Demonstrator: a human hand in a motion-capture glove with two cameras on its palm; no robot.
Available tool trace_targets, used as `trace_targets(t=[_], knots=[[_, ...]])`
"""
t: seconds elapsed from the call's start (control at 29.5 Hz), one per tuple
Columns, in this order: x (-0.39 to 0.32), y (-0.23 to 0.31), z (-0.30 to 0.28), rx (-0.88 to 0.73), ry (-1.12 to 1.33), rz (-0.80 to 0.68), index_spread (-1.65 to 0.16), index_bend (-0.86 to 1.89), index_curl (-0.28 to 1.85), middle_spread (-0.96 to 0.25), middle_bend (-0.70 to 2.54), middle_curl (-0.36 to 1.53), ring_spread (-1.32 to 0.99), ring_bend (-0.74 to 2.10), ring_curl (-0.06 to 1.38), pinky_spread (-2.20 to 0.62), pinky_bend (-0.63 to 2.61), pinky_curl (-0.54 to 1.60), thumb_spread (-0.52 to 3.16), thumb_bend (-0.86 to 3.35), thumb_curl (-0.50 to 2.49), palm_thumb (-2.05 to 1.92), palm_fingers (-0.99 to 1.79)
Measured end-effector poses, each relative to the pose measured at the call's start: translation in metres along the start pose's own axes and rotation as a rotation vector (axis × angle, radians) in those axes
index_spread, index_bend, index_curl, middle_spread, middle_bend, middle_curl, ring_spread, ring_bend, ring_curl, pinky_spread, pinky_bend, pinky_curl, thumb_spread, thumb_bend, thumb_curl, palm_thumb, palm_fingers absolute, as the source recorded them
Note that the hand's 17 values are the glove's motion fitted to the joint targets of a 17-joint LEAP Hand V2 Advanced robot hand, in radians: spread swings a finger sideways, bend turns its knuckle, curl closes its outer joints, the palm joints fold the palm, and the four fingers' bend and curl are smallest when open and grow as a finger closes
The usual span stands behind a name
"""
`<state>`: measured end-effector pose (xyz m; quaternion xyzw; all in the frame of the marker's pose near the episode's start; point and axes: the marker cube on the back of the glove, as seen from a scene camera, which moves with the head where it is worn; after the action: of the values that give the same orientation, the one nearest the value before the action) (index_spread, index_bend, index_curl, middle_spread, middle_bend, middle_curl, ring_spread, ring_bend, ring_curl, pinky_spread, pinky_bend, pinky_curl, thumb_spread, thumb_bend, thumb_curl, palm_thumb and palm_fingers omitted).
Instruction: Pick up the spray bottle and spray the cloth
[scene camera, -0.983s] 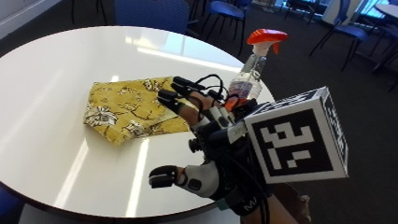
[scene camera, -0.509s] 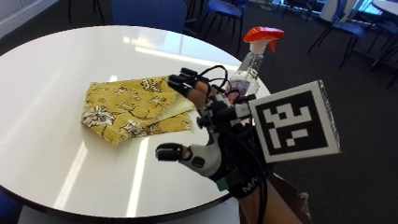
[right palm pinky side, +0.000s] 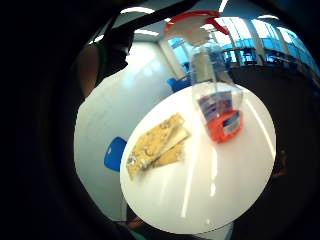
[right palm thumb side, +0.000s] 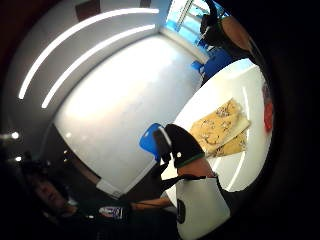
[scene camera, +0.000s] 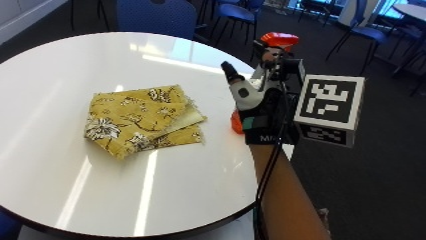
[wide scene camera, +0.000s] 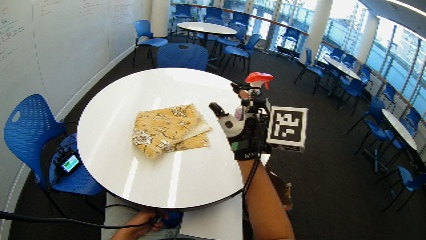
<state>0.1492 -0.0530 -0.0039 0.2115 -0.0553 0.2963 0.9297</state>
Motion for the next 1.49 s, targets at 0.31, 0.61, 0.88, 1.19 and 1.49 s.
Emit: trace_targets(t=[0.31,0.61,0.88,1.19,1.49], knots=[[0.074,-0.036,0.01,0.191,-0.025,0.317,-0.36,0.12,0.29,-0.1,0.29,0.35,-0.1,0.35,0.31,0.14,0.19,0.26,1.0,0.06,0.34,0.73,0.76],[0.116,-0.055,0.03,0.189,-0.037,0.43,-0.35,0.15,0.29,-0.16,0.25,0.36,-0.13,0.39,0.33,0.11,0.16,0.27,0.93,0.0,0.36,0.78,0.79],[0.121,-0.072,0.039,0.245,-0.005,0.358,-0.36,0.13,0.29,-0.23,0.41,0.41,-0.2,0.47,0.35,0.02,0.12,0.23,0.88,-0.01,0.38,0.83,1.05],[0.115,-0.086,0.038,0.265,-0.023,0.288,-0.35,0.09,0.28,-0.26,0.4,0.44,-0.24,0.53,0.41,-0.17,0.34,0.33,0.69,-0.01,0.48,0.92,1.19],[0.109,-0.101,0.026,0.184,-0.052,0.257,-0.34,0.17,0.32,-0.26,0.46,0.48,-0.27,0.55,0.43,-0.27,0.38,0.36,0.52,-0.02,0.56,0.95,1.27]])
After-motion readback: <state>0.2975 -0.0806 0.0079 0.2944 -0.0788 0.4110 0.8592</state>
